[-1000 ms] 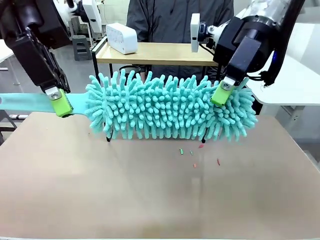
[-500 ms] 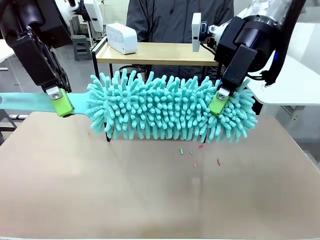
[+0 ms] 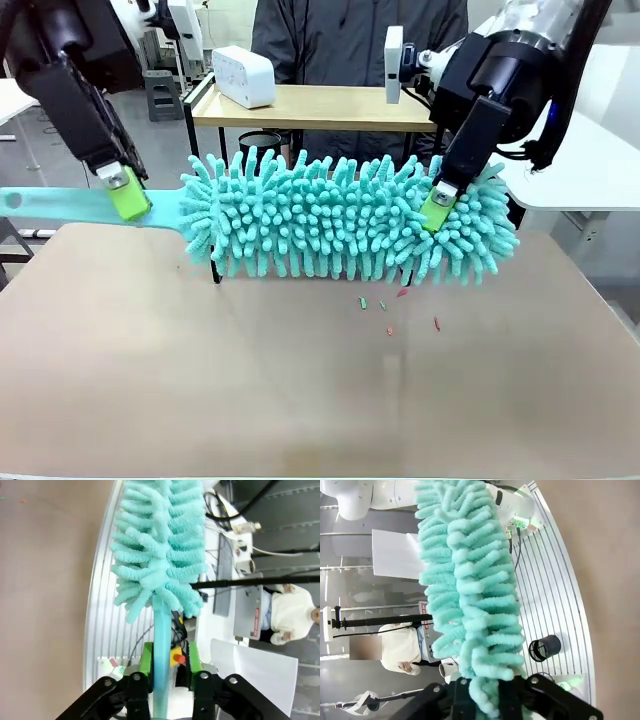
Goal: Clean the shelf.
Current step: Hand the Duster back to the human.
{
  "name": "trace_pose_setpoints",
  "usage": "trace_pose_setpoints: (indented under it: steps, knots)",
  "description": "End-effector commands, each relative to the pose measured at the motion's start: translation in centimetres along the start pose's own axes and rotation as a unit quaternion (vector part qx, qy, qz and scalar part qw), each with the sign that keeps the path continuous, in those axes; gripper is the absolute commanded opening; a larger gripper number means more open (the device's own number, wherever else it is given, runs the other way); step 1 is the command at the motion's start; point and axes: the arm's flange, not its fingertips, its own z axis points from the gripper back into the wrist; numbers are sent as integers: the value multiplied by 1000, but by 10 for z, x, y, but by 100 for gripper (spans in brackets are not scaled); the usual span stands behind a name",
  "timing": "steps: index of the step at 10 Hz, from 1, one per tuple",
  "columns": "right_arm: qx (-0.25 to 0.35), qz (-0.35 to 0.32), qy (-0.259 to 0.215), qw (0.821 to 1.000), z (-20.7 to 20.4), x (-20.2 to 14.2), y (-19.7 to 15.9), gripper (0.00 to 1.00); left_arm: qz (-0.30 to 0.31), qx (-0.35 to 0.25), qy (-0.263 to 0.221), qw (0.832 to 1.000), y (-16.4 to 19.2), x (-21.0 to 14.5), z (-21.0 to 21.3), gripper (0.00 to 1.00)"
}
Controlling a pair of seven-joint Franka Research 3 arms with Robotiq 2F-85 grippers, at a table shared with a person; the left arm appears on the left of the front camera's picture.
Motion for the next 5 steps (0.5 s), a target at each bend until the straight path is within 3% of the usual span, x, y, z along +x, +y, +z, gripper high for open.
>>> trace_pose_setpoints:
  steps: [1,2,3,4,5]
  knots:
    - [5,19,1,1000,13,-8,3,0,44,56,-80,994,3,-15,14,100]
    - [5,25,-17,1000,22,-17,7,0,69,85,-134,985,3,-32,30,100]
    - [2,33,-54,998,41,-40,18,0,106,144,-248,952,-6,-73,58,100]
    - [1,36,-91,995,59,-66,28,0,130,185,-360,905,-17,-112,77,100]
    - [-27,22,-154,987,78,-96,39,0,177,236,-467,833,-24,-149,87,100]
